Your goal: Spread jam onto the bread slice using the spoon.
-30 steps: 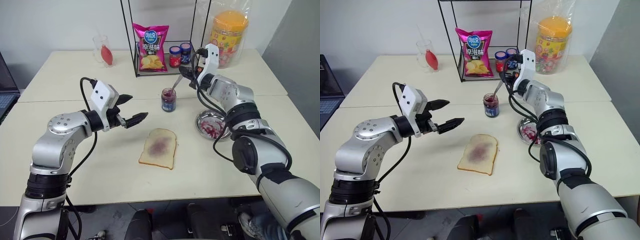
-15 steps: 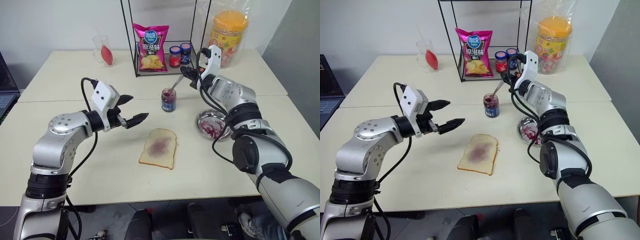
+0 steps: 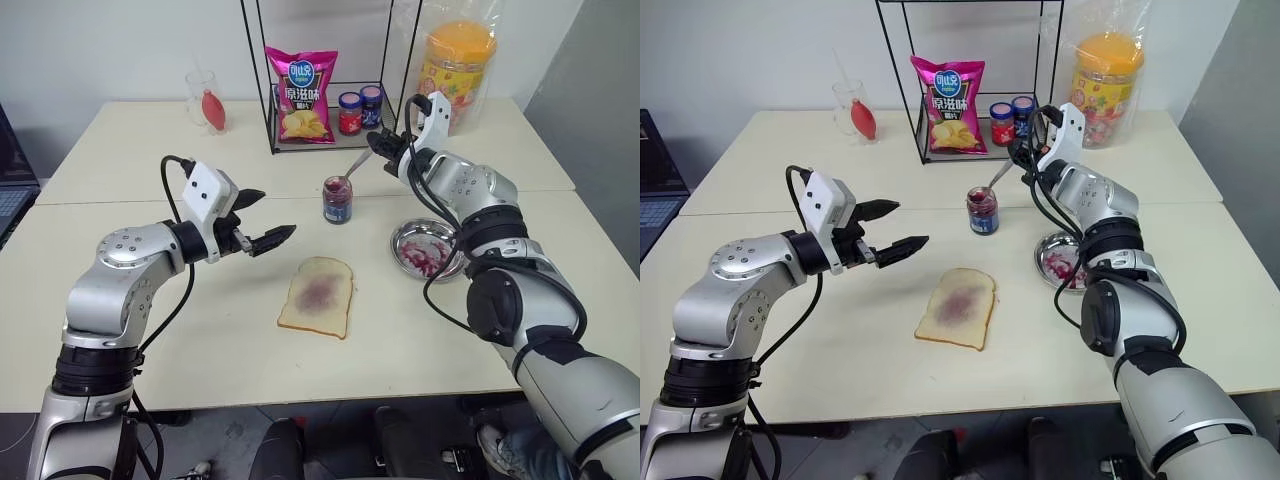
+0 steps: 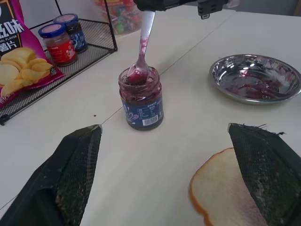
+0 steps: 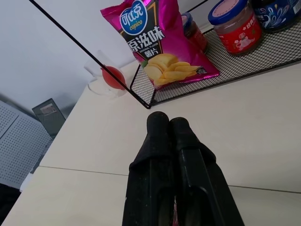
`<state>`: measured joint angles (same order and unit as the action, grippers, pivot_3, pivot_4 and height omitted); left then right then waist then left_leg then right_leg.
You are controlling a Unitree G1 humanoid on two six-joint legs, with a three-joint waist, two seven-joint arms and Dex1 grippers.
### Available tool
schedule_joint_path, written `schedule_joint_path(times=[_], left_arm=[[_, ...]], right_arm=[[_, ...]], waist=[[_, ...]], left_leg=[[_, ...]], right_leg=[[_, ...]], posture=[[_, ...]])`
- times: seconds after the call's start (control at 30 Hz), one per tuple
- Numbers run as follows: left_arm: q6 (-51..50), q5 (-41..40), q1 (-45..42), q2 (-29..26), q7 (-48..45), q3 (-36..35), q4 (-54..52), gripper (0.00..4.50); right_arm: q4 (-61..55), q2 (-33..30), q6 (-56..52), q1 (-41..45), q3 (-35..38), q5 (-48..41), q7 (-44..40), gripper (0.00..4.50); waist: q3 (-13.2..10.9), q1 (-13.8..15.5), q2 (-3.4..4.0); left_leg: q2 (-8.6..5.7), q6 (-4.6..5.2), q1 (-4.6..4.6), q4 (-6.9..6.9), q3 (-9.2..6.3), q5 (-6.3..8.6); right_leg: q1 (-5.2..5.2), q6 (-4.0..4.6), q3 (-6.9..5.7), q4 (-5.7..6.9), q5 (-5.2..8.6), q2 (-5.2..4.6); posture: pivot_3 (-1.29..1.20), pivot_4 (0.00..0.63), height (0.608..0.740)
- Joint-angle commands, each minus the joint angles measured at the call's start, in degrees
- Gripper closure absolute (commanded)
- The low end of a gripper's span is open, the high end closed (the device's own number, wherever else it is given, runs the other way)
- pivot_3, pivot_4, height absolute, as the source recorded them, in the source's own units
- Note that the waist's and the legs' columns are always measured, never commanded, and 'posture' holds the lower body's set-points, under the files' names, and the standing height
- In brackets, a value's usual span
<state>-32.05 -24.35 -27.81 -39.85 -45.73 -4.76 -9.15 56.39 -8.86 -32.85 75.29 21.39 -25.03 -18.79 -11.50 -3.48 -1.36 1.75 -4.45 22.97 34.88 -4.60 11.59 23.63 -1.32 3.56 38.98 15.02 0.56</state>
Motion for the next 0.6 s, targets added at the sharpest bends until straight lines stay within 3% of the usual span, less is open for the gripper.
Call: schedule_joint_path(times=[0.03, 0.6], left_arm=[[1.4, 0.1, -1.5, 0.1, -0.1, -0.5, -0.8, 0.0], [2.0, 0.6, -1.9, 0.8, -0.2, 0.0, -0.3, 0.0]], right_arm=[[-3.2, -0.7, 0.3, 1.2, 0.2, -0.9, -0.6, 4.48], [-2.9, -1.2, -0.4, 1.1, 2.3, -3.1, 1.0, 4.48]], waist=[[0.0, 0.0, 0.0], [0.0, 0.0, 0.0]], left_leg=[[0.0, 0.0, 0.0, 0.0, 0.0, 0.0], [0.0, 0.0, 0.0, 0.0, 0.0, 0.0]], right_leg=[[0.0, 0.0, 0.0, 0.0, 0.0, 0.0], [0.0, 0.0, 0.0, 0.0, 0.0, 0.0]], posture=[[0.0, 0.15, 0.74], [0.0, 0.15, 0.74]])
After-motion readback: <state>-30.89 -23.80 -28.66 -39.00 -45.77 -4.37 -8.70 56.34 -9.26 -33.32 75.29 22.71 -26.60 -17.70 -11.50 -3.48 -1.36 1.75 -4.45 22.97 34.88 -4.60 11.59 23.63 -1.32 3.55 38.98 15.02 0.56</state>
